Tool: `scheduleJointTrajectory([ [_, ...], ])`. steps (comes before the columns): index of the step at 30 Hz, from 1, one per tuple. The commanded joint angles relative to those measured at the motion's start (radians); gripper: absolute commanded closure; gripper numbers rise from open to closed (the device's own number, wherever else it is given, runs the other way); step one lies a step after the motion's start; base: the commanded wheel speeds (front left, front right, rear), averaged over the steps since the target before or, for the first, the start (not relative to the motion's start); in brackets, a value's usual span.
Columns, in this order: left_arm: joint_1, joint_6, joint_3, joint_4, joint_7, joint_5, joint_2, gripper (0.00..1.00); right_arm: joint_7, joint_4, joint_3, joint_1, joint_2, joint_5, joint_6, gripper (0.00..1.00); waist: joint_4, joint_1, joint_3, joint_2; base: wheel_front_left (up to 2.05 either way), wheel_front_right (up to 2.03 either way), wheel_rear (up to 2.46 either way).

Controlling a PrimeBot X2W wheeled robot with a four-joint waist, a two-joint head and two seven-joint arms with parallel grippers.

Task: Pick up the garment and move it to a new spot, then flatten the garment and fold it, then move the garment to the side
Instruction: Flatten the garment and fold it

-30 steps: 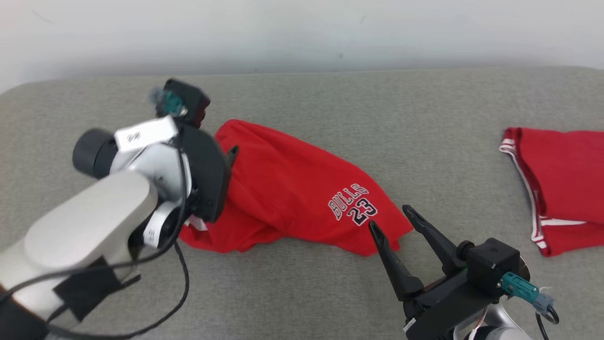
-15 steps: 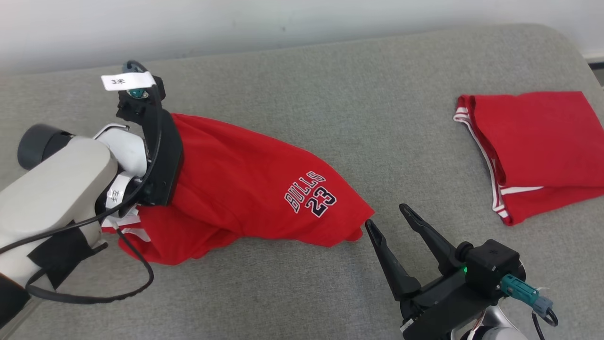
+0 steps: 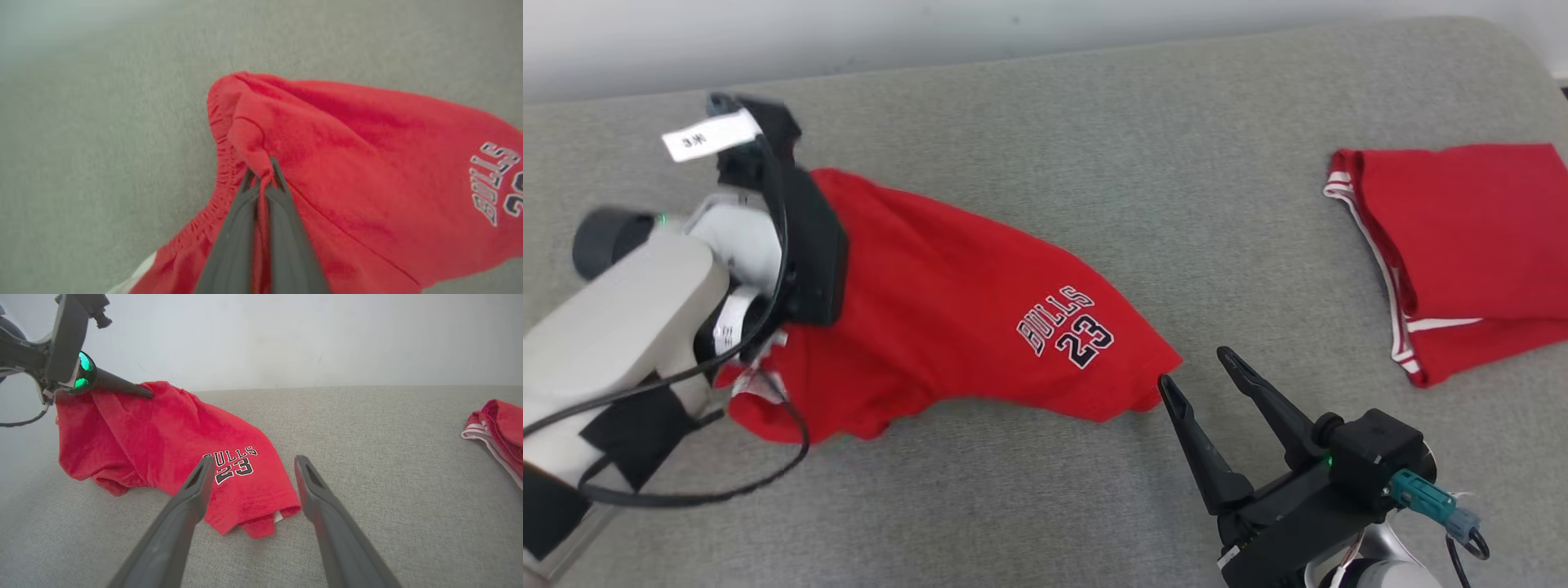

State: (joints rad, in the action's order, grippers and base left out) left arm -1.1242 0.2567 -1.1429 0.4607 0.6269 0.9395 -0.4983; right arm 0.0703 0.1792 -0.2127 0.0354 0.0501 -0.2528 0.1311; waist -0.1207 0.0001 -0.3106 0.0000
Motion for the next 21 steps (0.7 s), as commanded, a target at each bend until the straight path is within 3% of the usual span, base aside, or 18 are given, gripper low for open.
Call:
scheduleJointTrajectory([
  [1,-0.023,0.007,0.017,-0.003,-0.041,-0.018,0.004,1.00,0.001,0.002,0.000,0.009,0.001,0.008,-0.001,0.00,0.023,-0.0001,0.012,0.0000,0.00,0.00,0.00],
  [14,-0.072,-0.023,0.173,-0.048,-0.474,-0.013,0.166,1.00,0.025,0.010,0.019,-0.007,0.001,0.018,-0.001,0.00,0.144,-0.0001,0.074,0.0000,0.00,0.00,0.00],
  [19,0.010,-0.003,0.214,-0.120,-0.498,0.038,0.151,1.00,0.036,0.021,0.025,-0.009,0.001,0.019,-0.001,0.00,0.194,-0.0001,0.077,0.0000,0.00,0.00,0.00],
  [21,0.068,0.012,0.223,-0.169,-0.490,0.069,0.116,1.00,0.041,0.028,0.028,-0.012,0.001,0.021,-0.001,0.00,0.218,-0.0001,0.074,0.0000,0.00,0.00,0.00],
])
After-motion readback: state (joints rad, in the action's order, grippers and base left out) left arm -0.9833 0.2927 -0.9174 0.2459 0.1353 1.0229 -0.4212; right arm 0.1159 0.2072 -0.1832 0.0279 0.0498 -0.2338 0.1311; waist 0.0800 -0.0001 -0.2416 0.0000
